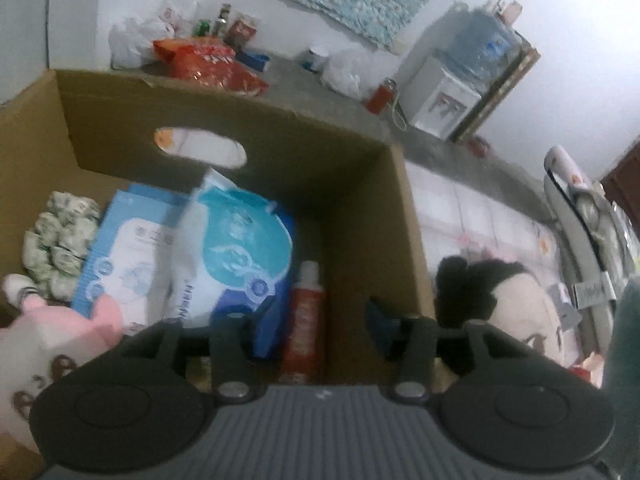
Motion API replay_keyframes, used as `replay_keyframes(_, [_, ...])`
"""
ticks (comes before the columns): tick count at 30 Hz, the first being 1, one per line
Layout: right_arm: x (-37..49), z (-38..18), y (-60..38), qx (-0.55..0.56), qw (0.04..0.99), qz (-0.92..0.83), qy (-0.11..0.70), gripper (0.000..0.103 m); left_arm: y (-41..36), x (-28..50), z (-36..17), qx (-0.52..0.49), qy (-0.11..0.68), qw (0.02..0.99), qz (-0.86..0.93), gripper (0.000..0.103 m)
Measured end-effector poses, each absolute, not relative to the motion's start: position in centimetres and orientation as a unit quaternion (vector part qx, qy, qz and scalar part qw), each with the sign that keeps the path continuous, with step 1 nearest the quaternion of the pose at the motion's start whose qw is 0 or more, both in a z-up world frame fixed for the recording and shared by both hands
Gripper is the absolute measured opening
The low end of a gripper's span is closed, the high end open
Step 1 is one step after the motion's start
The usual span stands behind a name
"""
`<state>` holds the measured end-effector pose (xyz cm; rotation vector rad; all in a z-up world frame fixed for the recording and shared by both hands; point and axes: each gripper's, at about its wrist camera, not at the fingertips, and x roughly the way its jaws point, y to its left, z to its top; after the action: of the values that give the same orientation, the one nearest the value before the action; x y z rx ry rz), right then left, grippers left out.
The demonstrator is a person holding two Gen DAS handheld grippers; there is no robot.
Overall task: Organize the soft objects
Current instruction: 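Carry the toothpaste and towel toward the cardboard box with both grippers, then lower the toothpaste into the cardboard box and open the left gripper, then lower the towel into the cardboard box and open the right gripper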
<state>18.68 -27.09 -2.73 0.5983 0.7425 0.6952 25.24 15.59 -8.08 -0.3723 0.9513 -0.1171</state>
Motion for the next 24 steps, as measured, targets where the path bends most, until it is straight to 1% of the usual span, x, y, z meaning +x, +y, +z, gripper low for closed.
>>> replay_keyframes(4, [18.3,-2.4,-27.1,0.280,0.831,0.330,0.350,0.026,16.6,22.8,-5.6,-0.190,0.434,0.879,-0.049,0.054])
replay_keyframes(7, [17.9,-1.5,-26.0,0.280,0.824,0.348,0.349,0.026,17.7,20.1,-3.1,-0.203,0.406,0.890,-0.038,0.061])
replay_keyframes(12, [18.0,0.6,-21.6,0.267,0.799,0.397,0.364,0.026,20.5,14.9,0.3,-0.220,0.368,0.903,0.032,0.079])
replay_keyframes(17, [20.4,0.3,-13.4,0.219,0.769,0.417,0.432,0.026,23.9,9.5,1.8,-0.243,0.321,0.909,0.105,0.086])
replay_keyframes(24, [23.0,-2.9,-0.7,0.043,0.766,0.350,0.537,0.026,27.9,4.9,2.1,-0.290,0.275,0.905,0.148,0.088])
